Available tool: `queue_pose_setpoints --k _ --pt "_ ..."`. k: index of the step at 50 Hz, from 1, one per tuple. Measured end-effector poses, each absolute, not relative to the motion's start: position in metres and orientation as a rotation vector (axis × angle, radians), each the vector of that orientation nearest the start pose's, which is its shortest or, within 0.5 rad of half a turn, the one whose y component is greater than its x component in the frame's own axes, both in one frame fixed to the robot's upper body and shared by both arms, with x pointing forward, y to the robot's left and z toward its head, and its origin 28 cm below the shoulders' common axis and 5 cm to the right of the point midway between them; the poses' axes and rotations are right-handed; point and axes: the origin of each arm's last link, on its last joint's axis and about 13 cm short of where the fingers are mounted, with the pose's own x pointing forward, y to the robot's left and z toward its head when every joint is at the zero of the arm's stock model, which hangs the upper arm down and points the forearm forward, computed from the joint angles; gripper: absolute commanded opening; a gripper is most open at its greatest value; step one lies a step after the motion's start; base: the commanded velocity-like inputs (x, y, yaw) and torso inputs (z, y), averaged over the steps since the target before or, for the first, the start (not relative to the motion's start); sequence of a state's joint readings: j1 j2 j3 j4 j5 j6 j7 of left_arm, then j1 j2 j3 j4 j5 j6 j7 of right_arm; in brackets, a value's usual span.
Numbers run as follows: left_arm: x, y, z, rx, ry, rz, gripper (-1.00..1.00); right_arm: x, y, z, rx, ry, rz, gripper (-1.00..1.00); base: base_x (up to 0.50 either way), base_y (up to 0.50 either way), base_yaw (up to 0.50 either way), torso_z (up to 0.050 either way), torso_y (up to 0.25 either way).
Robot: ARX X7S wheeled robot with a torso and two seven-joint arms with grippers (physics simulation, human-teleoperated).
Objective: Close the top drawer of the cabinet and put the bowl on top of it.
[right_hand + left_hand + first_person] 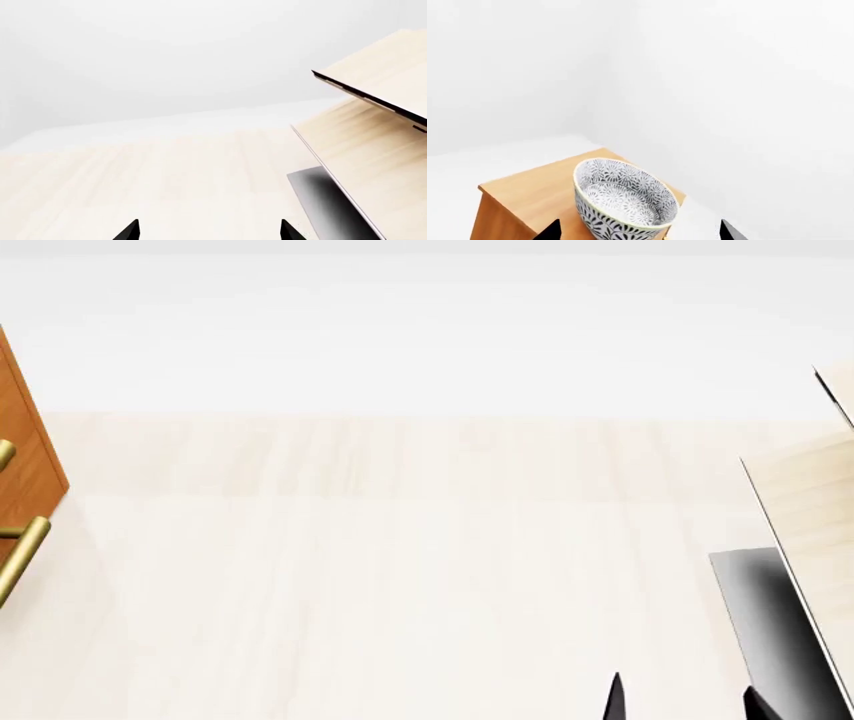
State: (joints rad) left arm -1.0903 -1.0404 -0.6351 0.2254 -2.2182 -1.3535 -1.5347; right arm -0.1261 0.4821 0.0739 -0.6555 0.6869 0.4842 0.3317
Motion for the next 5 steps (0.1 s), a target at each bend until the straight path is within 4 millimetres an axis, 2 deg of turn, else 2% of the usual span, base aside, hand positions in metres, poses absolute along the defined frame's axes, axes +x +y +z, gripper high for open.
queue_pose_setpoints --k 5 --pt "0.1123 0.3619 0.3643 -0.289 -0.204 0.415 1.00 0.1675 -0.1527 0.1105 0.111 0.038 -0.007 1.00 0.00 0.00 0.00 0.000 0.000"
